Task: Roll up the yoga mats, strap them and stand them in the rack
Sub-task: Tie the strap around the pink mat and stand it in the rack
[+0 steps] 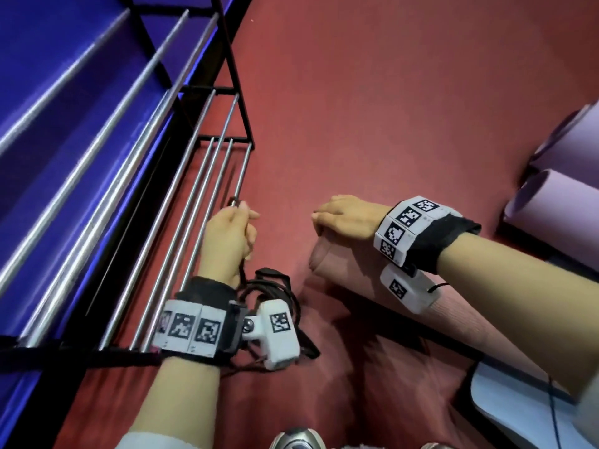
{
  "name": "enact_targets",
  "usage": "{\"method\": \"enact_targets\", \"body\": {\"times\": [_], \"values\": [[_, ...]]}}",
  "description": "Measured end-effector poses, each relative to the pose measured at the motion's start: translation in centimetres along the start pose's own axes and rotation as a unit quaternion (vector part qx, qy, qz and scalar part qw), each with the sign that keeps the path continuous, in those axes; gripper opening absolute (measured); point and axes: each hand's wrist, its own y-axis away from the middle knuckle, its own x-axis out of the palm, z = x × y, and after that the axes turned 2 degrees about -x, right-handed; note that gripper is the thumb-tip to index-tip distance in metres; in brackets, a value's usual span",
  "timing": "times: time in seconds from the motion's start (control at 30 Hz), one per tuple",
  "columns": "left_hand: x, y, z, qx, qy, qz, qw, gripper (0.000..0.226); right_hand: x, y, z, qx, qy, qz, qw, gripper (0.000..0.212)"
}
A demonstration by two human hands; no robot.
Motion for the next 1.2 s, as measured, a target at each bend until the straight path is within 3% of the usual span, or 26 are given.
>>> {"method": "enact_targets", "body": {"times": [0.13,0.23,0.33,0.4,0.5,0.7,0.87,1.0,1.1,1.2], "values": [[5.3,2.0,0.8,0.035,-0.034,0.086,0.995,0.026,-1.8,1.2,-0.3,0.028,-0.067,-0.049,0.996,0.035],[7.4,3.1,1.5,0.022,0.006,0.087,0.996,0.027,-3.3,2.1,-0.3,0.042,-0.096,-0.068,0.992,0.037],[8.6,4.0,1.8,0.096,-0.080,0.077,0.989,0.035,-4.5,2.5,-0.7,0.050,-0.117,-0.071,0.989,0.038],[9.0,4.2,1.7,0.110,-0.122,0.135,0.977,0.033,-4.6,2.5,-0.9,0.053,-0.134,-0.063,0.988,0.040],[9.7,3.8,1.8,0.118,-0.087,0.226,0.963,0.021,-4.2,2.6,-0.6,0.047,-0.119,-0.050,0.990,0.044],[10.8,3.2,2.1,0.154,-0.077,0.174,0.969,0.020,-6.2,5.9,-0.9,-0.021,-0.110,-0.055,0.992,0.036],[11.6,3.1,3.0,0.175,-0.068,0.136,0.973,0.016,-4.3,9.0,-1.2,-0.094,0.005,-0.106,0.990,0.033],[12.4,3.3,2.6,0.236,-0.106,0.119,0.959,0.018,-2.1,7.0,-0.6,-0.004,-0.036,-0.197,0.980,0.030],[12.6,3.3,2.6,0.235,-0.140,0.111,0.955,0.012,-2.2,5.5,0.0,0.078,-0.002,-0.237,0.968,0.033],[12.1,3.2,2.8,0.225,-0.138,0.118,0.957,0.012,-2.8,5.0,-0.4,0.057,0.026,-0.230,0.971,0.019]]}}
